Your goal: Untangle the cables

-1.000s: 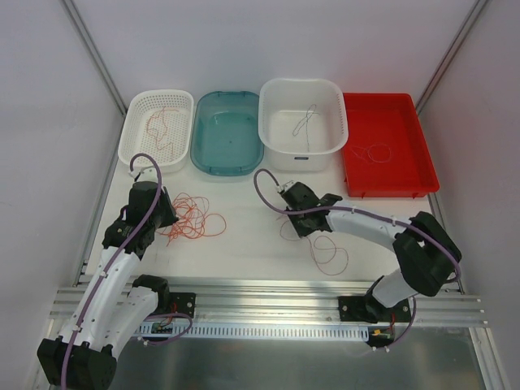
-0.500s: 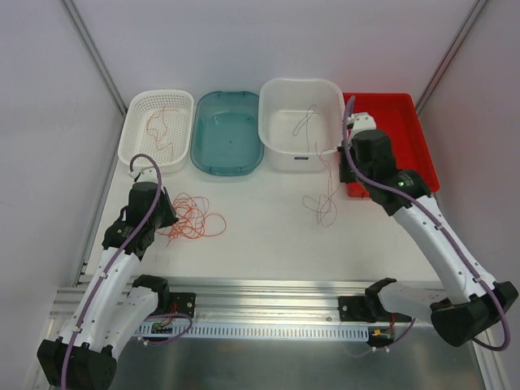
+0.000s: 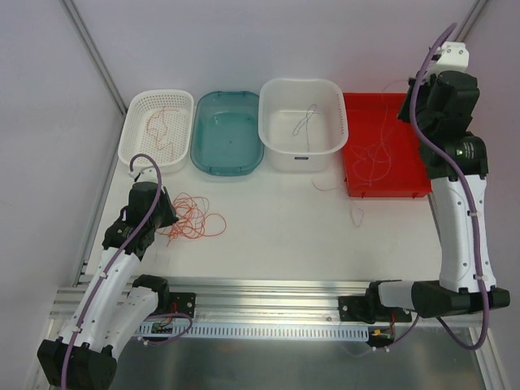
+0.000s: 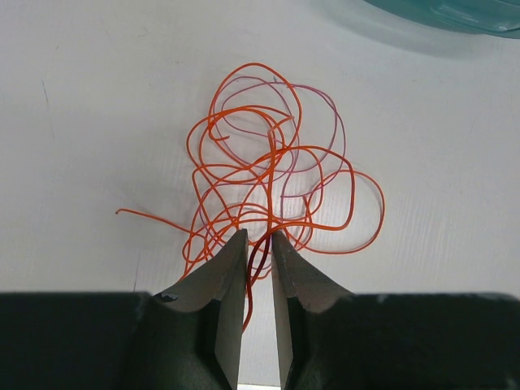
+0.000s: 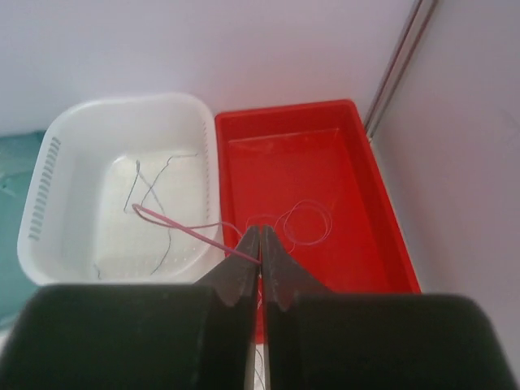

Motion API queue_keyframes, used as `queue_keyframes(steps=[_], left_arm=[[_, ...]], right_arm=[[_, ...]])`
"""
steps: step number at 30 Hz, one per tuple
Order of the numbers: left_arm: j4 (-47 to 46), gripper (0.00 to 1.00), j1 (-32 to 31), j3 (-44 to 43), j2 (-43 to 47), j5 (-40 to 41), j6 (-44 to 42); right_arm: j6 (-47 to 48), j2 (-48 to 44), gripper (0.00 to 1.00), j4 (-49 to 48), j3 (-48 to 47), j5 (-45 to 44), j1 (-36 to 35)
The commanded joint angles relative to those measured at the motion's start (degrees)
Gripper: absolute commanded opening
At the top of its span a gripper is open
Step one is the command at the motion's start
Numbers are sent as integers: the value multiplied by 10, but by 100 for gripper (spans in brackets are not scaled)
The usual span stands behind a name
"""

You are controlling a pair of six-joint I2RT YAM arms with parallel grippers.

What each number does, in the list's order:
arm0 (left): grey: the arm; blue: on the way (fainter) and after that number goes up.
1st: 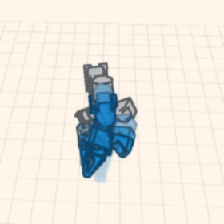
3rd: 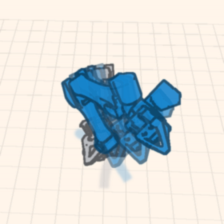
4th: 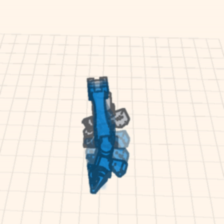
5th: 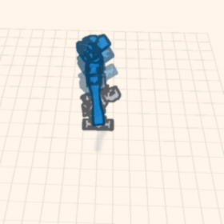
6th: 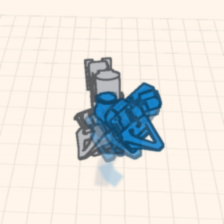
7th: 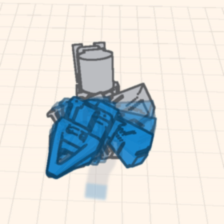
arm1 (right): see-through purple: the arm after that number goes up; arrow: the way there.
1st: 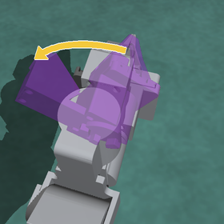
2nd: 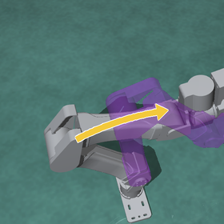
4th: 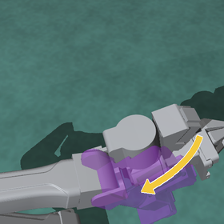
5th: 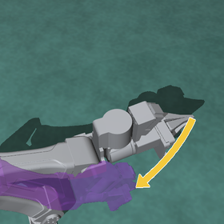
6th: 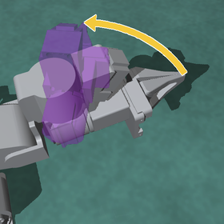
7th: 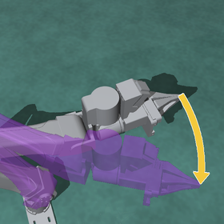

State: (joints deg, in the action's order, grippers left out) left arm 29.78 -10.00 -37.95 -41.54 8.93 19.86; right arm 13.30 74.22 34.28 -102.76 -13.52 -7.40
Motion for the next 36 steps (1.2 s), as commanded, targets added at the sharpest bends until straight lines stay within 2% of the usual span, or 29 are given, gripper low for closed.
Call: queue_keyframes(steps=[1,7,11,15,16,17,18,21,22,27,32,36], left_arm=[[-14,18,7,3,8,-12,-15],[-14,18,7,4,8,-15,-14],[-14,18,7,4,7,-16,-13],[-15,18,7,3,5,-18,-14],[-14,18,7,4,4,-18,-14],[-14,18,7,3,4,-18,-14],[-14,18,7,3,4,-18,-13],[-15,18,7,2,3,-18,-13],[-15,18,7,2,4,-20,-13],[-16,18,7,3,7,-22,-13],[-16,18,8,5,14,-24,-13],[-15,18,7,7,19,-27,-11]], right_arm=[[16,45,1,-43,-31,26,48],[2,115,1,-97,-1,39,120],[-13,196,1,-106,9,40,150],[-25,252,25,-70,-15,56,159],[-30,255,35,-52,-18,63,159],[-43,253,41,-47,-13,75,158],[-53,241,53,-45,-4,81,159],[-88,205,68,-55,62,94,158],[-98,177,70,-56,83,95,158],[-158,88,74,-78,233,103,158],[-257,-10,76,-99,359,58,167],[-329,-53,77,-115,447,62,208]])
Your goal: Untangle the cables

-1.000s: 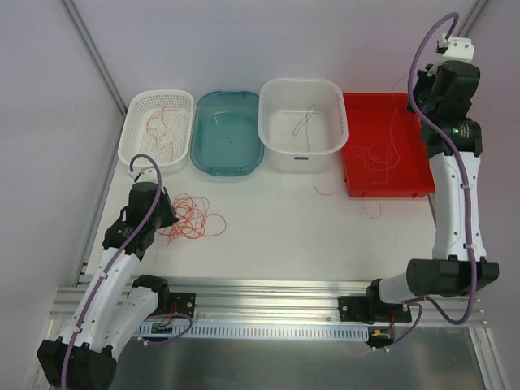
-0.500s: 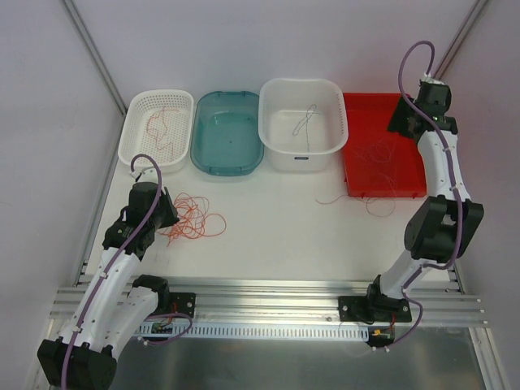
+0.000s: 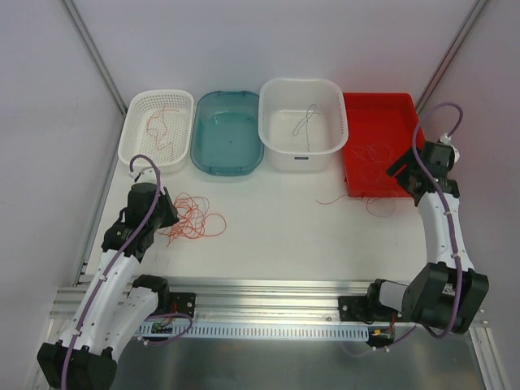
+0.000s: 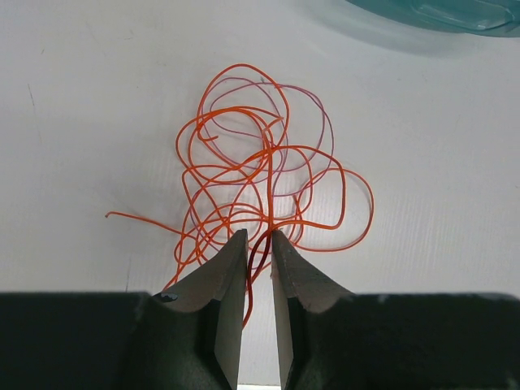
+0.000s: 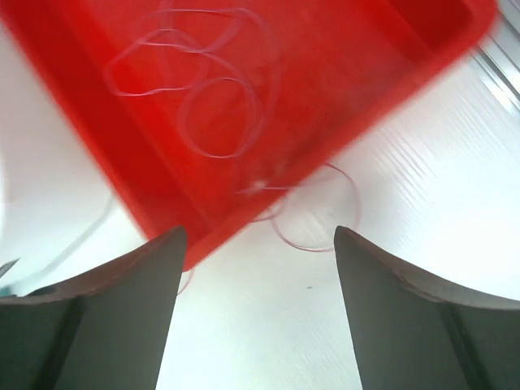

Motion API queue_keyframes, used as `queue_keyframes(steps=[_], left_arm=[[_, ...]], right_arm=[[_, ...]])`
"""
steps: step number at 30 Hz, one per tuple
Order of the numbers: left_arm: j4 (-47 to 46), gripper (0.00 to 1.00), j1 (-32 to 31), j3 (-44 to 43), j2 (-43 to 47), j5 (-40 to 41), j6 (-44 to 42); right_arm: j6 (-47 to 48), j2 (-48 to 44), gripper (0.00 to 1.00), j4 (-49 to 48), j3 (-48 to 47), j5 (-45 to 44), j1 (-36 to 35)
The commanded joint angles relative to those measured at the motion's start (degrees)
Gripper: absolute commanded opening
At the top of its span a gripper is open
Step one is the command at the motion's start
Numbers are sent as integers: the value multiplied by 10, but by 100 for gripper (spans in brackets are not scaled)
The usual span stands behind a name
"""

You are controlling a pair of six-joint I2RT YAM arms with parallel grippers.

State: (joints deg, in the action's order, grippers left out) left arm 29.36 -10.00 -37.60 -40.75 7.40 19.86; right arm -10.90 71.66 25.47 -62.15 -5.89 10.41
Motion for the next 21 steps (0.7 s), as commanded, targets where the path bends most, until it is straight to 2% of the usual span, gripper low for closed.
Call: queue_keyframes(steps=[1,8,21], left_arm=[[-12,18,7,3,14,-12,-11],[-13,18,6,4,21,-12,-11],[-12,18,6,6,26,-15,-12]], right_arm=[[-98,-31,77,-37,69,-4,53],[-184,-38,73,-89,175,81,136],[-171,63,40,-273,263,128,167]])
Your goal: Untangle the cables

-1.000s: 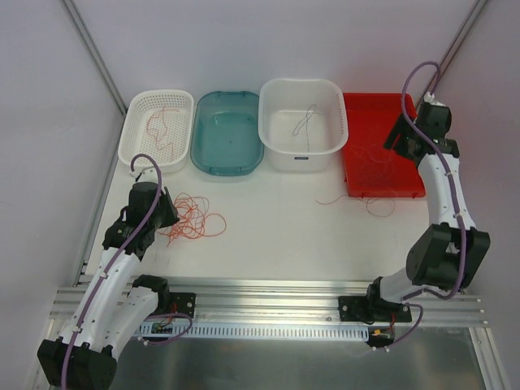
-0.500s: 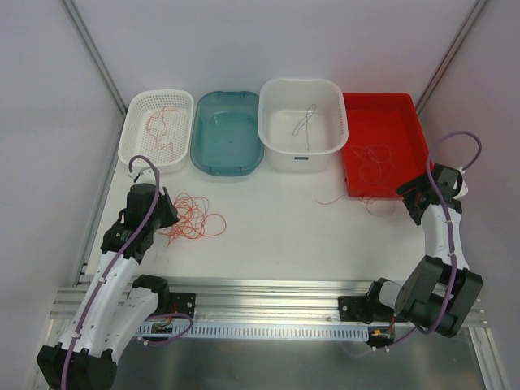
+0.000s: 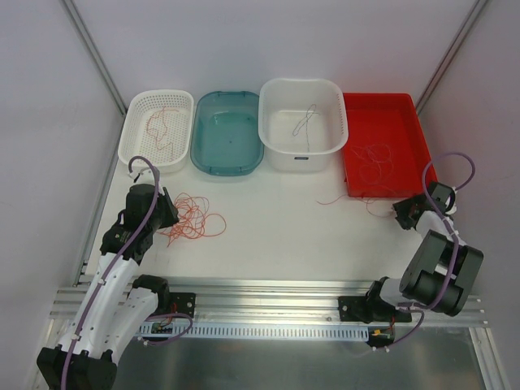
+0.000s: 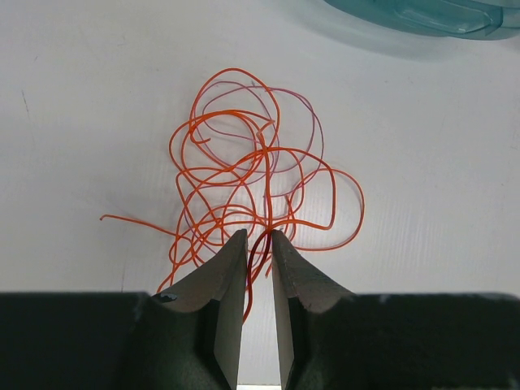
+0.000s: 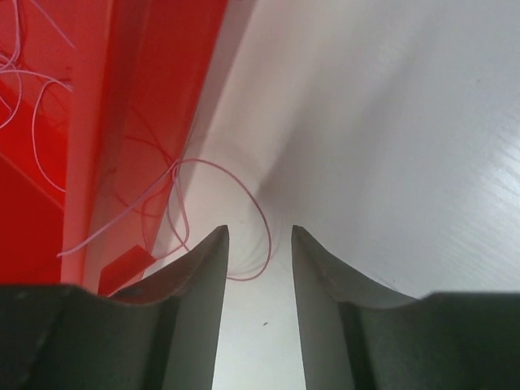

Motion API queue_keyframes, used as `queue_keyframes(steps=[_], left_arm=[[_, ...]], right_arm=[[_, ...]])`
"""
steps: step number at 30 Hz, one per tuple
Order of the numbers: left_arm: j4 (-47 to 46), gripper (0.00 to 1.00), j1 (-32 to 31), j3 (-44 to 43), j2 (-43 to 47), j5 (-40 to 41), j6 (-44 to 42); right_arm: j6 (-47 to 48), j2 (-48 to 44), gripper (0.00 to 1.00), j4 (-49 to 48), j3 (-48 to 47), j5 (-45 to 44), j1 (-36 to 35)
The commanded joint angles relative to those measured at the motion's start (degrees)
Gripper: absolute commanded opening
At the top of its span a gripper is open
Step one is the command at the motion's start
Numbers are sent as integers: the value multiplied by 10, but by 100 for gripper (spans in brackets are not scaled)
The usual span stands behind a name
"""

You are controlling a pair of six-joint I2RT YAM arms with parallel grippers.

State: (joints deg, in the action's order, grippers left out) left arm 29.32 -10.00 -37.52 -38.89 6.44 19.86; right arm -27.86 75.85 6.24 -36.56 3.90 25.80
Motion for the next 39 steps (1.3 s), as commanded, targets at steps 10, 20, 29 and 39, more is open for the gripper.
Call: queue_keyframes(steps=[10,20,29,39], left_arm=[[-12,19,6,5,5,-3,-13],[-12,19,6,4,0,-3,-13],[-12,19,6,4,-1,-5,-13],[-13,19,6,3,-10,-10,-13]], right_arm=[[20,98,35,-159,16,93,44],[28,122,21,-184,21,153,44],[-2,26,1,-125,18,182,43],[-10,-133,1,122,-174,207,29]])
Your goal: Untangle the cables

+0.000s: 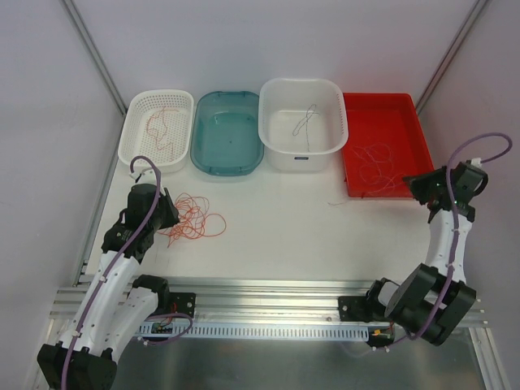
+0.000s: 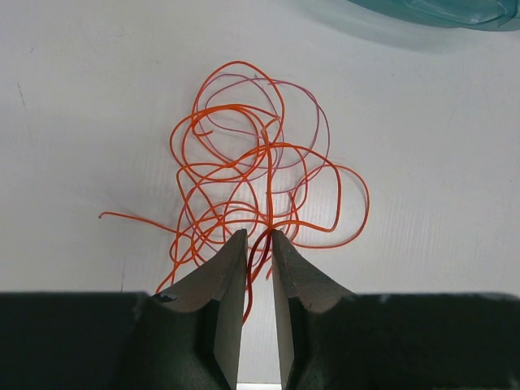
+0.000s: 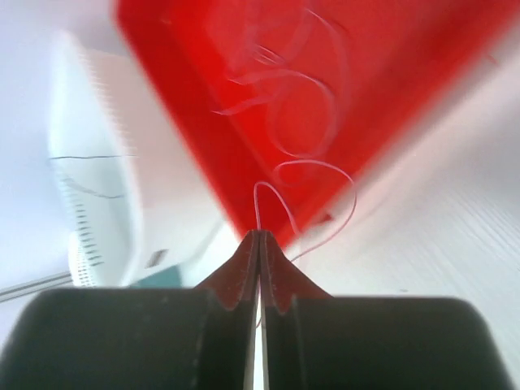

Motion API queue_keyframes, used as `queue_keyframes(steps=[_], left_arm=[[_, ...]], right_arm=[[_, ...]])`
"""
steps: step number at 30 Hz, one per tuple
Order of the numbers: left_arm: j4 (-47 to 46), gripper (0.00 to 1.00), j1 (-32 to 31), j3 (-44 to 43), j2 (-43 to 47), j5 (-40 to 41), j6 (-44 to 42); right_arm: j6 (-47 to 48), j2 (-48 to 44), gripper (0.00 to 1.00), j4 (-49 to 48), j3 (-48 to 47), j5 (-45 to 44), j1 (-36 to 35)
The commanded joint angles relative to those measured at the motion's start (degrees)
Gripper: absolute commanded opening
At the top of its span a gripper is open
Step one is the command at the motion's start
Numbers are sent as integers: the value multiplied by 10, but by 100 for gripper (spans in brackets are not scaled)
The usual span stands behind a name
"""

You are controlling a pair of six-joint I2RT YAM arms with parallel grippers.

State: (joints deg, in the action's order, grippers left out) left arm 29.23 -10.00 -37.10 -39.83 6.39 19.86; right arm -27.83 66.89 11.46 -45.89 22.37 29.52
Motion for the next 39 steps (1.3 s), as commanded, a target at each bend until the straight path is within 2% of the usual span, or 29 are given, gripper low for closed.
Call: queue_keyframes(steps=[1,8,10,14,17,23,30,31,33,34,36,37,39], left_arm=[[-12,19,6,-1,-1,-9,-13],[-11,19,6,-1,-2,-9,-12],[-12,19,6,-1,-3,-9,-13],[-11,19,7,0,-3,-10,-13],[-11,19,6,-1,-3,-9,-14],[-11,19,7,1,-3,-9,-12],[-11,19,6,1,-9,-9,-13],[-11,19,6,1,-9,-10,-14],[-12,19,6,1,-11,-12,-14],[-11,19,6,1,-12,-13,-14],[-11,19,6,1,-17,-16,-15],[-11,19,6,0,-18,-17,-15],[-11,19,6,-1,-22,-18,-15]], right_arm=[[-12,-54,1,77,-101,22,-11],[7,-24,1,109,-327,17,-39],[9,10,1,109,-397,24,-43],[-3,76,1,72,-476,41,-46],[-9,125,1,23,-509,30,-51],[24,223,1,-7,-522,4,-63],[65,299,2,-35,-429,-57,-80],[65,312,14,-29,-422,-52,-80],[72,342,29,-3,-423,-40,-80],[74,344,41,7,-422,-34,-81],[86,334,54,26,-413,-39,-82],[94,323,65,35,-410,-56,-84],[127,305,74,81,-408,-82,-94]])
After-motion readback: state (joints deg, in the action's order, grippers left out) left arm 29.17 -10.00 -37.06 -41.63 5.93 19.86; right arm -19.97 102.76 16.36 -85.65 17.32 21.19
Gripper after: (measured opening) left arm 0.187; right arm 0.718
